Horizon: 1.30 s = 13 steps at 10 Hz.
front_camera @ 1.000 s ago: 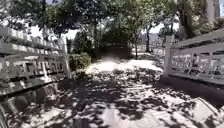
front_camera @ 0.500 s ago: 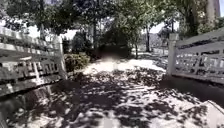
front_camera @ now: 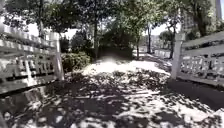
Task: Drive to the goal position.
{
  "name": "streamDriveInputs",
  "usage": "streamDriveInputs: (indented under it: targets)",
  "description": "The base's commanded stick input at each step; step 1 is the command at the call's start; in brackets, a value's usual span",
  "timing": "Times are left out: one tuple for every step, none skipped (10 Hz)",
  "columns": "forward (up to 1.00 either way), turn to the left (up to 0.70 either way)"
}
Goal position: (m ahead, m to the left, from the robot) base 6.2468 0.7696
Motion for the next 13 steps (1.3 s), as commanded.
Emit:
streamDriveInputs:
  targets:
    - [0.45, 0.00]
    - [0.45, 0.00]
    - [0.45, 0.00]
    - [0.45, 0.00]
    - [0.45, 0.00]
    - [0.45, 0.00]
    - [0.45, 0.00]
    - [0.45, 0.00]
    - [0.45, 0.00]
    - [0.45, 0.00]
    - [0.45, 0.00]
    - [0.45, 0.00]
    - [0.52, 0.00]
